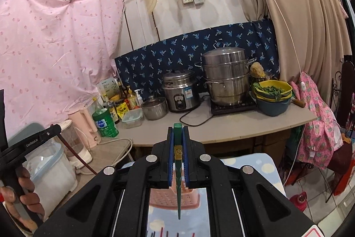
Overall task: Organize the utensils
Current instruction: 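Lift both chopsticks to the pink basket and open both tools to drop them in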
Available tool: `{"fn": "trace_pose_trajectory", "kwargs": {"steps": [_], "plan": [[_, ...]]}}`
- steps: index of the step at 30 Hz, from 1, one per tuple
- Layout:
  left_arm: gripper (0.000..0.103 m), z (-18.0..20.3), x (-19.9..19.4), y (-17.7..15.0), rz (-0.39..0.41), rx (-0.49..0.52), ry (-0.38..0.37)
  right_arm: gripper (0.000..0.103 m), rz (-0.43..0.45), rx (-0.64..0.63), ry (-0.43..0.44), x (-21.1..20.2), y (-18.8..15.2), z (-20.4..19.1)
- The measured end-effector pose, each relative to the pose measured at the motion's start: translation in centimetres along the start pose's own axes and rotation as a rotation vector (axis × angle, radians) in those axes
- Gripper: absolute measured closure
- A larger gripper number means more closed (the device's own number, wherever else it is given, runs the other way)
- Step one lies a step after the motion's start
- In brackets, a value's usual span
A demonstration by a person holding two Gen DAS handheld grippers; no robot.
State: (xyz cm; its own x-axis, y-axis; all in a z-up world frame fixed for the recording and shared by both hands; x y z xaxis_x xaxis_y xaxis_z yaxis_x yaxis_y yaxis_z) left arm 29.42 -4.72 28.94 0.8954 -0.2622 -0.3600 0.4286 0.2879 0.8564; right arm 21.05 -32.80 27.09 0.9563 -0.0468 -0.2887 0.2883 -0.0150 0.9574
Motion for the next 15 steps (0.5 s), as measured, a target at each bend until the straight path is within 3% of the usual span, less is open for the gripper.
{"fn": "trace_pose_trajectory", "kwargs": {"steps": [8,15], "plan": [[0.096,1.4,6.0,1.0,0.012,0.005,0.007,0.096,-0.007,0.027,0.010,6.9,1.5,0.6],[0.096,0.1,10.6,-1.6,-0.049,-0.003,0.025,0.096,-0.088,0.023,0.026,11.7,-2.2,0.6]]}}
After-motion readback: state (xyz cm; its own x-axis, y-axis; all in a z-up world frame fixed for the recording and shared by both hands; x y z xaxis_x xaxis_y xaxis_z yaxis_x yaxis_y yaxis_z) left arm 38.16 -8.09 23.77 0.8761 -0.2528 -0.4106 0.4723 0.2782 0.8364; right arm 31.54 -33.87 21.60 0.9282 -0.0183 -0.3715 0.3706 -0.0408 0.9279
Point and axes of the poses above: each gripper's, at about its wrist camera, not at the fingertips, and x roughly the way its jaws point, z to its right, y to its top, the point moved 3 cm from there along x, roughly the way its jaws point, and after that the axes turned 13 degrees about -x, right-handed, at the moved point
